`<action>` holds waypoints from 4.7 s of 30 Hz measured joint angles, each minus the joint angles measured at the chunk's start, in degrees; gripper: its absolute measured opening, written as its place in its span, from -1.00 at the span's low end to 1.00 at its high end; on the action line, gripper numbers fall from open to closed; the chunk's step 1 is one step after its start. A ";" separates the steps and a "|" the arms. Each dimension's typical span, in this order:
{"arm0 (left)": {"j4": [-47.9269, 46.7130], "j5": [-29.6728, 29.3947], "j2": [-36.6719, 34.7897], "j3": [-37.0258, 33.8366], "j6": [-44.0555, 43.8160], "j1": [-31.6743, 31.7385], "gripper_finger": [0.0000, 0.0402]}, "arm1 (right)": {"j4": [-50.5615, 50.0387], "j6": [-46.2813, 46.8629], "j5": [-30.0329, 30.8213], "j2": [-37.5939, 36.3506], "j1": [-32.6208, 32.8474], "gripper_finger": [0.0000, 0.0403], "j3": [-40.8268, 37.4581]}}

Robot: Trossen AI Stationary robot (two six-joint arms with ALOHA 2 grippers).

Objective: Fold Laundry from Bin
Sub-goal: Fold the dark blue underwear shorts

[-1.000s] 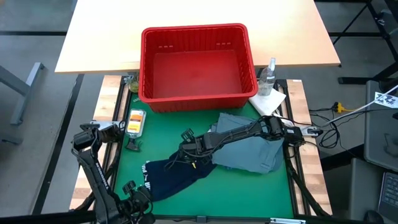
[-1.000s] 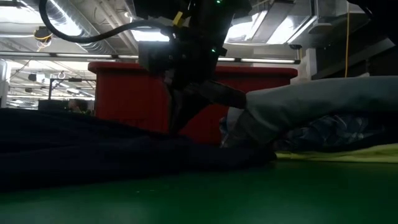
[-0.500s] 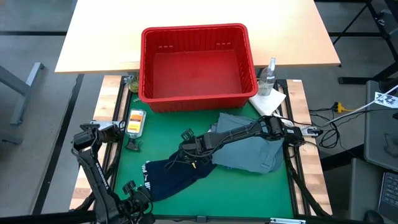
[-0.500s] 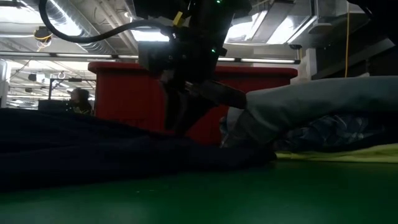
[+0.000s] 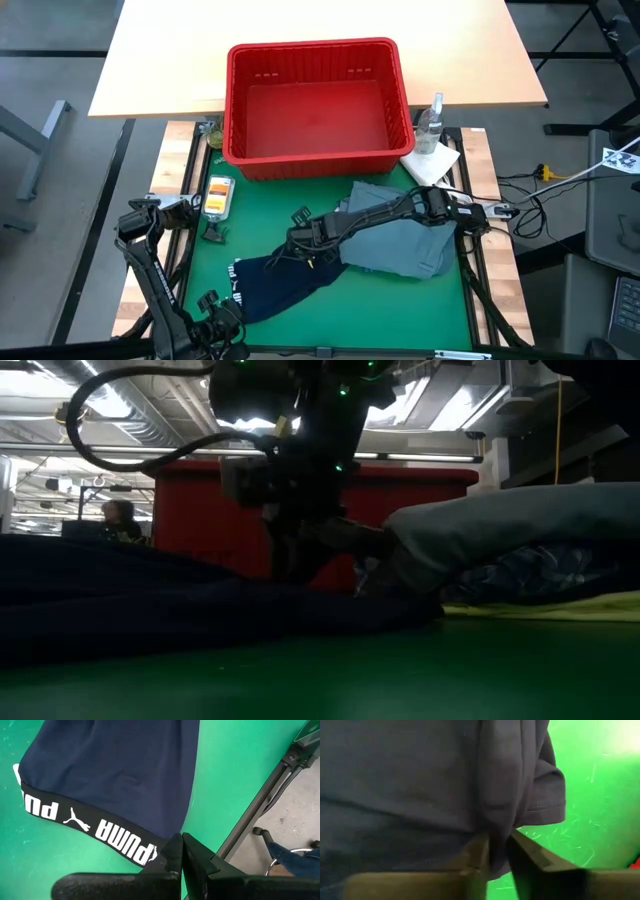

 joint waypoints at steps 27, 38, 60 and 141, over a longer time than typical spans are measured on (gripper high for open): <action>0.20 -1.69 0.37 -12.64 -0.55 8.90 -1.00 | -2.15 2.08 6.46 0.00 -1.12 -0.92 3.78; 9.16 6.27 0.22 -24.14 -0.66 9.51 -1.00 | -0.52 2.23 10.24 0.00 -1.57 -0.92 3.78; 6.63 7.66 0.31 -21.11 -2.03 9.44 -1.00 | -2.98 5.28 15.36 0.00 -3.78 -0.09 5.01; -0.22 16.35 7.89 3.06 19.31 6.60 -0.99 | -11.23 12.98 -12.48 1.99 11.71 -0.95 8.98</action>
